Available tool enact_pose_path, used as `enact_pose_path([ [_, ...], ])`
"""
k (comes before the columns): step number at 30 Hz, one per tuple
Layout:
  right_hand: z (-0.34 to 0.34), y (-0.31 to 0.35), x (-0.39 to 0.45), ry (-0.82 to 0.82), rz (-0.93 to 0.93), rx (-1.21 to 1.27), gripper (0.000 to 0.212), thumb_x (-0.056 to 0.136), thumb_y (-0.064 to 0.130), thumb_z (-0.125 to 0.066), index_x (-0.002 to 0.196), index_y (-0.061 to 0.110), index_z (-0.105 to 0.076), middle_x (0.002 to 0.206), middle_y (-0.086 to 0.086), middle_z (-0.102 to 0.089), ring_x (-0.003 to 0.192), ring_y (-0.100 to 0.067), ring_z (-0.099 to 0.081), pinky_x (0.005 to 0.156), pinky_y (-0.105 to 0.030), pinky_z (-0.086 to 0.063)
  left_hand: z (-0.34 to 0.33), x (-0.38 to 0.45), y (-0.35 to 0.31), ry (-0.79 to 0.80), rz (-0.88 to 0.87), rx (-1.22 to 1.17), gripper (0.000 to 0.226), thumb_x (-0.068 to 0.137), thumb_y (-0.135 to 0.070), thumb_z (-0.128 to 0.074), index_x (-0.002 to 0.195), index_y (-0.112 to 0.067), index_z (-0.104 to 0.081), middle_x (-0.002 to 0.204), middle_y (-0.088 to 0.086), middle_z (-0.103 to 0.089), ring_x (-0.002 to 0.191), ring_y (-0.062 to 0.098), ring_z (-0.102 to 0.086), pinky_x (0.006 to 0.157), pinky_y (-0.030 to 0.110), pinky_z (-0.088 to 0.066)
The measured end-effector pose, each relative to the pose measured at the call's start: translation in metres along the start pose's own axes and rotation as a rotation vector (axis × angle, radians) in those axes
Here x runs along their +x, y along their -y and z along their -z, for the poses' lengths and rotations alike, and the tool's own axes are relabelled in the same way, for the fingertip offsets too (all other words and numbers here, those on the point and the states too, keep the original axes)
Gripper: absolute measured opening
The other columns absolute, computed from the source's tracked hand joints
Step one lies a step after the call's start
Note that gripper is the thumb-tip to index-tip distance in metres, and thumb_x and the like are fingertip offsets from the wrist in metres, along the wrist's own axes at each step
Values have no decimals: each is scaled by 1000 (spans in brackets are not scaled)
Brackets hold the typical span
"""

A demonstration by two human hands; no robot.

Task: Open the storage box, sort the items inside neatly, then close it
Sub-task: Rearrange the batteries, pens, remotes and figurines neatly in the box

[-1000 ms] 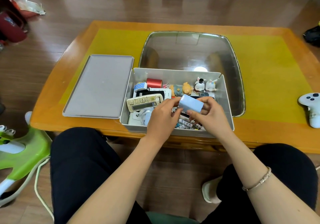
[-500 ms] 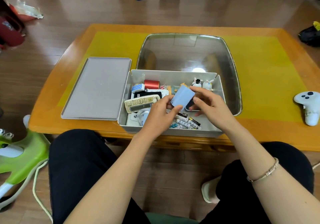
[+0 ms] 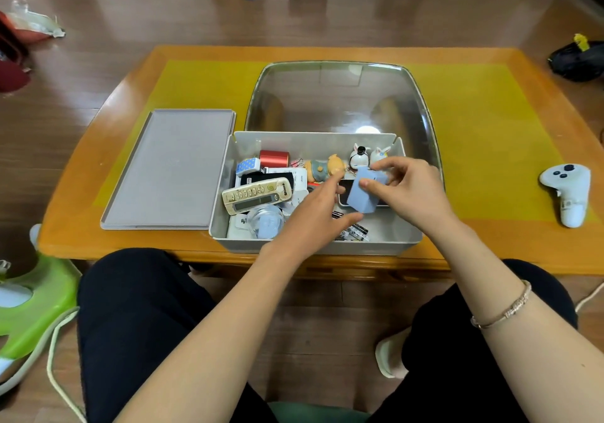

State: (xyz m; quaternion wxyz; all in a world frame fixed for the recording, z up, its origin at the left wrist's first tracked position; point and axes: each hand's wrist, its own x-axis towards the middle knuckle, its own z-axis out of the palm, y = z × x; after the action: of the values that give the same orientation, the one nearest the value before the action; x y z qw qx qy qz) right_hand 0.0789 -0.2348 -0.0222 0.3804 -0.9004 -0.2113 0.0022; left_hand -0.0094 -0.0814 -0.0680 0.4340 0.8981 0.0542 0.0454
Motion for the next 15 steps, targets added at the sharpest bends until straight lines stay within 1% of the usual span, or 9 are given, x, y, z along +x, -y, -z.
enact_pose_path([
  [2, 6, -3, 3, -8, -15, -76, 29, 73, 42, -77, 94, 23, -72, 65, 3, -59, 66, -13, -55, 61, -23, -37, -6, 3, 0, 66, 17, 9, 78, 83, -40, -70, 147, -22, -29, 130, -2, -53, 113, 13, -54, 88, 27, -47],
  [5, 11, -6, 6, -8, -42, -109, 31, 73, 43, -76, 93, 19, -74, 62, 17, -50, 60, -1, -50, 53, -13, -32, -12, 7, -7, 92, -4, -43, 85, 81, -37, -74, 148, -23, -24, 139, -1, -46, 114, 9, -50, 88, 24, -45],
  [7, 12, -7, 7, 14, -80, -71, 29, 74, 43, -76, 89, 18, -75, 62, 15, -52, 59, 1, -49, 52, -14, -32, -14, 11, -15, 101, -37, -93, 92, 79, -29, -77, 150, -28, -19, 143, -2, -40, 110, 7, -48, 86, 23, -46],
  [9, 10, -6, 5, 45, -95, -40, 27, 74, 42, -75, 86, 18, -76, 63, 9, -57, 59, -1, -51, 51, -16, -33, -13, 15, -19, 110, -98, -93, 89, 77, -19, -78, 148, -30, -25, 141, -1, -41, 112, 12, -49, 88, 21, -45],
  [10, 10, -5, 4, 61, -92, -39, 24, 75, 41, -74, 85, 19, -76, 64, 8, -59, 59, -1, -52, 51, -17, -34, -12, 17, -19, 107, -128, -83, 84, 77, -15, -78, 145, -29, -30, 138, -1, -44, 109, 11, -48, 86, 16, -43],
  [12, 12, -5, 2, 118, -76, -10, 18, 79, 38, -72, 87, 22, -75, 67, 5, -65, 62, -5, -56, 53, -18, -40, -10, 18, -18, 106, -140, -86, 74, 76, -13, -78, 137, -28, -38, 123, -5, -53, 98, 6, -49, 74, 8, -41],
  [13, 14, -5, 2, 159, -68, 21, 17, 82, 35, -70, 91, 22, -75, 70, 2, -68, 63, -7, -59, 53, -17, -43, -10, 19, -18, 113, -114, -100, 70, 76, -14, -78, 133, -27, -39, 113, -8, -55, 91, 5, -51, 68, 7, -41],
  [14, 17, -6, 1, 203, -44, 24, 17, 84, 32, -69, 97, 23, -74, 74, 4, -69, 64, -5, -61, 54, -13, -43, -10, 19, -17, 120, -72, -118, 68, 76, -15, -78, 129, -26, -39, 104, -10, -55, 84, 2, -52, 64, 8, -41],
  [15, 20, -6, 1, 246, 8, -16, 22, 84, 30, -69, 105, 24, -72, 78, 11, -68, 64, 0, -60, 56, -8, -41, -10, 19, -17, 122, -25, -139, 66, 75, -16, -79, 128, -25, -39, 97, -13, -54, 79, 0, -53, 61, 9, -41],
])
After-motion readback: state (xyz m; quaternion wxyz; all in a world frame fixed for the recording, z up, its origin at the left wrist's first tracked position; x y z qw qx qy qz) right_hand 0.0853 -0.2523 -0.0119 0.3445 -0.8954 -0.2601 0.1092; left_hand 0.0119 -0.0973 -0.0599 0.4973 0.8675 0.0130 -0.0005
